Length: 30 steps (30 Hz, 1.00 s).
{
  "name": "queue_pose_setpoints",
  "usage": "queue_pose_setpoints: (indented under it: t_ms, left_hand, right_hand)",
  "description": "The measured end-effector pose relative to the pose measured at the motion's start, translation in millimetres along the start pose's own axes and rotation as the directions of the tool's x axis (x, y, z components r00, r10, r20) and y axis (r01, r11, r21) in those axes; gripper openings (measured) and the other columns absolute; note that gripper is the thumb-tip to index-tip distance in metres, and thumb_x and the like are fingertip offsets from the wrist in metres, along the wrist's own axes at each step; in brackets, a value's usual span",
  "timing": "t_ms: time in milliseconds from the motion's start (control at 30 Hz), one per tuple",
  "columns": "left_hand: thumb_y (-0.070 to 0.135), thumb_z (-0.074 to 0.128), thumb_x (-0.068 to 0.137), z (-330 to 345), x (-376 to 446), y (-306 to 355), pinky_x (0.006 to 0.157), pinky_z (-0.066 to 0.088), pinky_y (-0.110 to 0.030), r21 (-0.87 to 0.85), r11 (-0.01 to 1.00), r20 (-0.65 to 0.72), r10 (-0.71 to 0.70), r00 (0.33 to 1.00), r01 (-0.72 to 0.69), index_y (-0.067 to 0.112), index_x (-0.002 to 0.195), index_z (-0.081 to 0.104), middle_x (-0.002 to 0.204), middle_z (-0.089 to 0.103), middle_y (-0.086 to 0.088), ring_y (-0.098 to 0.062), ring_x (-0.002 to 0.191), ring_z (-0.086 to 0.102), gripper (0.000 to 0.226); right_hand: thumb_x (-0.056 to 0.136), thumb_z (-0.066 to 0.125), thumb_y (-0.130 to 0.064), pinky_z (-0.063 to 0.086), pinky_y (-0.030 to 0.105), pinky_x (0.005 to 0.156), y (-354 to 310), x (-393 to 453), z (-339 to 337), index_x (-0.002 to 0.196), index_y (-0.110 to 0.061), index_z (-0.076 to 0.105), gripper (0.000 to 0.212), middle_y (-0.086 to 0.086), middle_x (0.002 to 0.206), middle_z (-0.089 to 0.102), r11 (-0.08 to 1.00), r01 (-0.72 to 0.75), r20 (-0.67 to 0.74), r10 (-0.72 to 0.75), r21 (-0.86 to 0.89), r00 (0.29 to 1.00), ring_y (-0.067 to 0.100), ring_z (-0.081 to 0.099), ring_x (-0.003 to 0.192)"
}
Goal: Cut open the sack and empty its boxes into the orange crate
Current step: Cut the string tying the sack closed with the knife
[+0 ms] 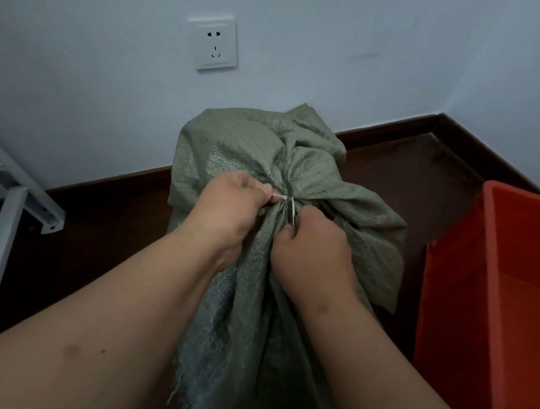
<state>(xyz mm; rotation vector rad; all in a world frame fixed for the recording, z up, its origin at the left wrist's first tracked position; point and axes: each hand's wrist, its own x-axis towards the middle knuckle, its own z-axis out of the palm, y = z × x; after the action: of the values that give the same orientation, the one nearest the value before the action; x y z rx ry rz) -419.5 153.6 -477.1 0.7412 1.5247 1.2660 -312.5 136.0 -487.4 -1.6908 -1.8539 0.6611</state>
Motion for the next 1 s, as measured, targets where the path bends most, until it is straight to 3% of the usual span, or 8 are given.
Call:
queue_pose_setpoints:
  t_ms: [100,200,367,500,667,767,900,1000]
  left_hand:
    - [0.001,0.049,0.095,-3,-2,2,0.057,0.051,-0.029,-0.081,0.996,-0.022,-0.041,0.999,0.040,0.008,0.065,0.051,0.067,0.058,-0.011,-0.019,0.058,0.055,0.030]
    - [-0.001,0.045,0.096,-7,-2,3,0.051,0.053,-0.027,-0.159,0.983,0.041,-0.081,0.996,0.087,0.004,0.065,0.052,0.068,0.059,-0.012,-0.019,0.059,0.057,0.032]
    - [0.000,0.046,0.096,-12,0,4,0.057,0.053,-0.032,-0.197,0.976,0.064,-0.085,0.994,0.096,0.005,0.064,0.051,0.072,0.061,-0.012,-0.021,0.064,0.058,0.033]
    - [0.000,0.045,0.097,-12,0,4,0.049,0.054,-0.026,-0.215,0.972,0.054,-0.090,0.994,0.100,0.007,0.064,0.047,0.071,0.060,-0.011,-0.020,0.063,0.058,0.033]
    - [-0.001,0.045,0.096,-12,-1,5,0.050,0.055,-0.027,-0.200,0.975,0.103,-0.078,0.992,0.097,0.003,0.064,0.050,0.069,0.062,-0.013,-0.021,0.063,0.059,0.034]
    - [-0.003,0.045,0.096,-12,0,4,0.051,0.055,-0.027,-0.213,0.973,0.095,-0.068,0.993,0.087,0.006,0.058,0.049,0.061,0.064,-0.009,-0.020,0.061,0.060,0.039]
    - [-0.003,0.045,0.096,-11,1,2,0.055,0.054,-0.029,-0.212,0.973,0.094,-0.071,0.993,0.090,0.007,0.060,0.047,0.071,0.062,-0.012,-0.020,0.065,0.060,0.037]
    - [-0.003,0.046,0.095,-10,1,3,0.059,0.054,-0.032,-0.197,0.977,0.103,-0.062,0.993,0.082,0.007,0.058,0.049,0.072,0.063,-0.013,-0.020,0.064,0.060,0.039]
  right_hand:
    - [0.090,0.044,-0.022,0.031,0.030,0.068,-1,-12,6,0.072,-0.021,0.034,0.021,0.011,0.090,0.060,0.999,0.037,0.005,-0.037,0.004,0.999,0.034,0.057,0.087]
    - [0.089,0.046,-0.021,0.031,0.030,0.066,2,-10,10,0.064,-0.022,0.030,0.031,0.001,0.073,0.047,0.997,0.006,-0.001,-0.006,0.075,1.000,0.027,0.049,0.075]
    - [0.085,0.055,-0.018,0.050,0.046,0.059,9,-6,13,0.061,-0.017,0.041,0.028,-0.001,0.057,0.044,0.926,-0.058,-0.036,0.077,0.373,0.996,0.031,0.051,0.062]
    - [0.087,0.055,-0.017,0.035,0.035,0.055,9,-8,10,0.061,-0.017,0.038,0.031,-0.003,0.058,0.043,0.960,0.014,-0.035,-0.004,0.280,0.999,0.017,0.042,0.057]
    - [0.088,0.050,-0.024,0.031,0.030,0.063,7,-5,13,0.061,-0.020,0.031,0.034,-0.003,0.064,0.043,0.994,0.049,-0.035,-0.046,0.095,0.998,0.024,0.046,0.068]
    - [0.087,0.050,-0.022,0.030,0.029,0.062,7,-3,13,0.060,-0.019,0.032,0.032,-0.003,0.061,0.042,0.993,0.013,-0.049,-0.007,0.120,0.999,0.024,0.045,0.066]
    - [0.085,0.050,-0.020,0.030,0.031,0.052,8,1,11,0.060,-0.018,0.035,0.029,-0.001,0.060,0.045,0.989,-0.022,-0.029,0.027,0.149,0.999,0.019,0.043,0.058]
    - [0.086,0.048,-0.021,0.032,0.030,0.058,7,3,8,0.061,-0.020,0.033,0.029,-0.001,0.064,0.045,0.995,0.019,-0.045,-0.014,0.101,0.999,0.023,0.046,0.063]
